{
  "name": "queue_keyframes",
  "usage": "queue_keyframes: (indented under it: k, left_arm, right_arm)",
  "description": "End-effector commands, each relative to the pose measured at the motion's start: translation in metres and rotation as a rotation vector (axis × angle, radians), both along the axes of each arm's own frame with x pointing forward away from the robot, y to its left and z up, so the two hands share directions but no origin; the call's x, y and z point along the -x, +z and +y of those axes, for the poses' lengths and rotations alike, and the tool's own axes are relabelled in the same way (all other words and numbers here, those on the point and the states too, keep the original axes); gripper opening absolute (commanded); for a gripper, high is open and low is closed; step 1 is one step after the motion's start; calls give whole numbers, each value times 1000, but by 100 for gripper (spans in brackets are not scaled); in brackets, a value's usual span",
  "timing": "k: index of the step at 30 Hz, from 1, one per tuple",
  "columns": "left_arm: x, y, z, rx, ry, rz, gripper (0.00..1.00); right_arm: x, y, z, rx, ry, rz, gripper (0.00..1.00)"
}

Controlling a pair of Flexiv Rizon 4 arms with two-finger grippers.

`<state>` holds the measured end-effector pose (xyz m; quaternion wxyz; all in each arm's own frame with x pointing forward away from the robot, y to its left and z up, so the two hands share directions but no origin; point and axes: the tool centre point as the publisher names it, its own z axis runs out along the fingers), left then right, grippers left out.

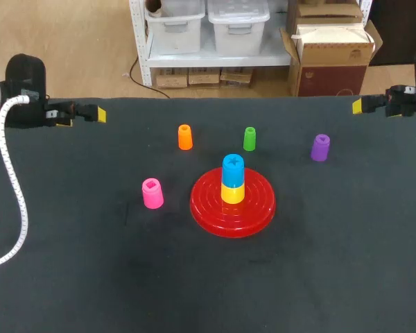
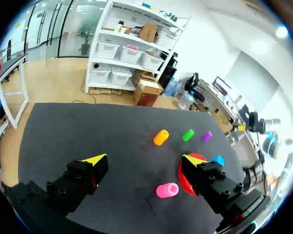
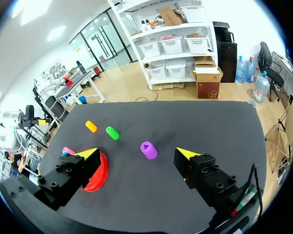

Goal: Pick up and stack the cylinders on the red base in this order: pink,purple,orange,green

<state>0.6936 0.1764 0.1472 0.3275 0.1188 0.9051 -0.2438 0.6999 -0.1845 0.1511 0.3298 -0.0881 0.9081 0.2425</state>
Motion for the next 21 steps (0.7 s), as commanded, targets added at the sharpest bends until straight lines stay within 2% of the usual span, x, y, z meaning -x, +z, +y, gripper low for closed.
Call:
queue_keyframes:
  k: [1,5,8,11,13,16,19,21]
  left_arm:
    - [0,10,2,-66,-402,-56,100]
    - [9,16,12,-204,-818,-258,100]
    - [17,22,20,-257,-1021,-322,100]
    - [25,19,30,-345,-1190,-426,100]
    - [27,15,32,-355,-1194,-442,100]
    - [35,10,36,-318,-1162,-417,100]
    - [44,7,37,-327,-1158,-459,100]
    - [54,9,36,-308,-1164,-463,100]
  right_arm:
    - [0,0,0,-1,1,0,100]
    - [0,0,0,-1,1,0,100]
    - [0,0,0,-1,1,0,100]
    - [0,0,0,-1,1,0,100]
    - [0,0,0,-1,1,0,100]
    - [0,0,0,-1,1,0,100]
    - [0,0,0,-1,1,0,100]
    - [0,0,0,-1,1,0,100]
